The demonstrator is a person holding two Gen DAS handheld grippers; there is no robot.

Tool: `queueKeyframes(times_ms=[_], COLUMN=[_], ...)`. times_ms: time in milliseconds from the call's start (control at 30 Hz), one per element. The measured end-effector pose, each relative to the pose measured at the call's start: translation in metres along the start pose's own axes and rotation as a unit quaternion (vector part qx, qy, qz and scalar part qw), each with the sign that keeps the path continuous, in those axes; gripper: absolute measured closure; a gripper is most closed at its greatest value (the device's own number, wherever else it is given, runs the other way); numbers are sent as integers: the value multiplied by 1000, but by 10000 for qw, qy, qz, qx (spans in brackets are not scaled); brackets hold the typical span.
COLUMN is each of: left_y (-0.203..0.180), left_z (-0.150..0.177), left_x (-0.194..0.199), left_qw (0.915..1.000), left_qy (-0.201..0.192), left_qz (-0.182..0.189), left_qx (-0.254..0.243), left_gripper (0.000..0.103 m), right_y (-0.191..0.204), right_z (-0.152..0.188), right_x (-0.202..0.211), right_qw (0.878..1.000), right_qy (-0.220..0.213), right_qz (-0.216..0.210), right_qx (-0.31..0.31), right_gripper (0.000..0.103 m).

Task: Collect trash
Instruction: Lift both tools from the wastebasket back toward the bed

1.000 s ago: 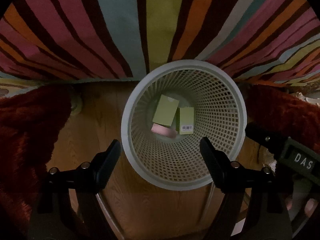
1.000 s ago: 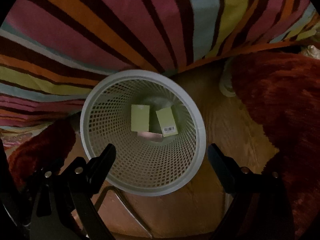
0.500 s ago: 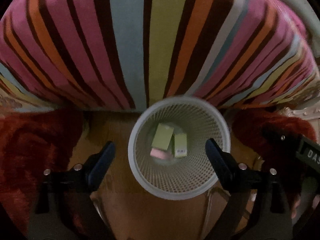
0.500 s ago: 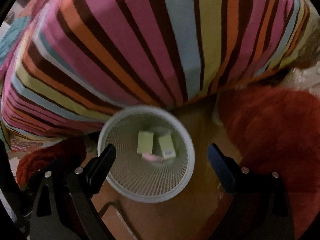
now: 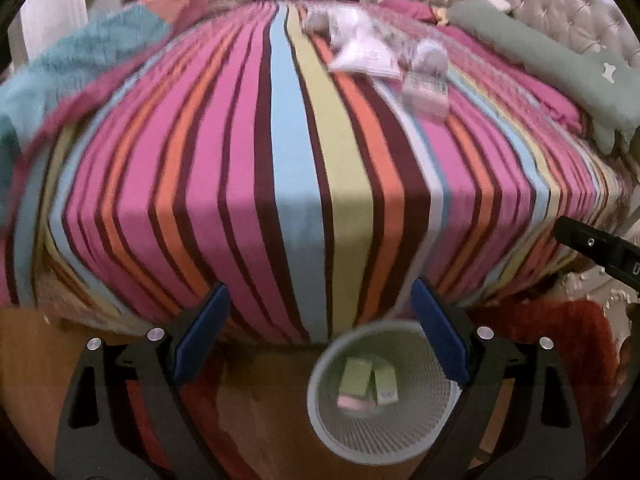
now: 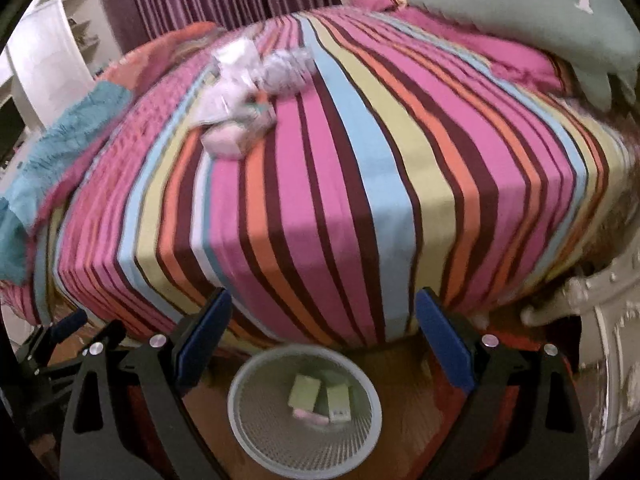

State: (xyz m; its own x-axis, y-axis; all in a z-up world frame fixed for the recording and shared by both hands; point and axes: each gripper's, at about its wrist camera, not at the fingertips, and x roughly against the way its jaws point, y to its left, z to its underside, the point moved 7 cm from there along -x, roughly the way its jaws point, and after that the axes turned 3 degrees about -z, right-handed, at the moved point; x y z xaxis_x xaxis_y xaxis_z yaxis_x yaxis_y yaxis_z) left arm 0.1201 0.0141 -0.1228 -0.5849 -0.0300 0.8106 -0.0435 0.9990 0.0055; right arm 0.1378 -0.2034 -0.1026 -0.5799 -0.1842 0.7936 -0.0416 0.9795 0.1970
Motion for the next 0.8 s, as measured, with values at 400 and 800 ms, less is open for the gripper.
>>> queueKeyframes(times_ms=[400,800], left_y=[-8,-24], left_z=[-106,-182], left_x=[-4,-67], left_qw=[9974,9974], left_qy=[-460,-83], left_qz=[548,697], left_qx=[121,-149], left_gripper=[14,14], right_y=[24,57], right_z=[-59,-92], right_x=[-8,-53], right_qw=[9958,9851], right_qy=[-204,48], right_qz=[-628,-1063], right_qx=[628,1353], right_gripper=[14,15])
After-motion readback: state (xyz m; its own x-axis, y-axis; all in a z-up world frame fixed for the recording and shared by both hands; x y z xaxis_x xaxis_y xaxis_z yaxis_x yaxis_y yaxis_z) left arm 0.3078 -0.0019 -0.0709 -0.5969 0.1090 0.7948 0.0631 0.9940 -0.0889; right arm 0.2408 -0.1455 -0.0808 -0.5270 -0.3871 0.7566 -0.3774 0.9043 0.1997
